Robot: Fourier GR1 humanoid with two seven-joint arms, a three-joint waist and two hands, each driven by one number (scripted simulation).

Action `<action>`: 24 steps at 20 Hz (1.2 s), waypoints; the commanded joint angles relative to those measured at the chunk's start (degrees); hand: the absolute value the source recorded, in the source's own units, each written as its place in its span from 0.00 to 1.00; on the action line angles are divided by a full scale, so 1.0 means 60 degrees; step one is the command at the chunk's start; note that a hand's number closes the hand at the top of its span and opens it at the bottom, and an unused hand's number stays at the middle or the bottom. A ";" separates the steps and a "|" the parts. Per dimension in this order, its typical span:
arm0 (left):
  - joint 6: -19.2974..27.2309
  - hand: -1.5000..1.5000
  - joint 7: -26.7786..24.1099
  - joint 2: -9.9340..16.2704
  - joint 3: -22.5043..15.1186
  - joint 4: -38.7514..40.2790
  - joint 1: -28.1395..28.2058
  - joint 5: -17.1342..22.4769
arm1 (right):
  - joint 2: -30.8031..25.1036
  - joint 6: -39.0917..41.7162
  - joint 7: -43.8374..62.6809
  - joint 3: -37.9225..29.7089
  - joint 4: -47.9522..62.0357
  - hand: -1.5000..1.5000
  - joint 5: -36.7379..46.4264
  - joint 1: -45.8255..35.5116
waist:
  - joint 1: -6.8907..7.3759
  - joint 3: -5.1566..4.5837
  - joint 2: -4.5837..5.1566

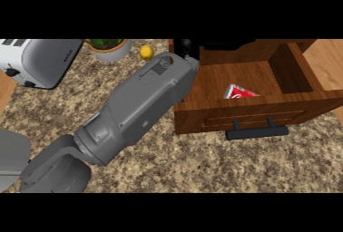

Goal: Pick up the can, place it into the drawer and close the drawer

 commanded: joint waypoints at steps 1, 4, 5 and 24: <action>0.0086 0.00 -0.0316 0.0000 -0.0100 -0.0121 -0.0143 0.0262 | -0.0175 0.0328 -0.0549 0.0290 -0.0434 0.00 0.1311 -0.0381 | 0.0045 0.0003 0.0015; 0.0299 0.00 -0.0569 0.0000 -0.0337 -0.0536 0.0029 0.0455 | 0.0166 0.0390 -0.1103 0.0863 -0.0650 0.00 0.2244 -0.0705 | 0.0137 0.0005 -0.0010; -0.0322 0.00 -0.0882 0.0000 -0.0191 -0.0239 0.0328 0.0344 | -0.0049 0.0080 -0.0603 0.0991 -0.0975 0.00 0.2496 -0.0937 | 0.0325 -0.0012 -0.0008; -0.0133 0.00 0.0149 0.0320 0.0199 -0.0196 -0.0365 0.0367 | -0.0056 -0.2195 -0.2761 0.5513 0.3009 0.00 1.0893 -0.4169 | 0.0972 -0.0009 -0.0128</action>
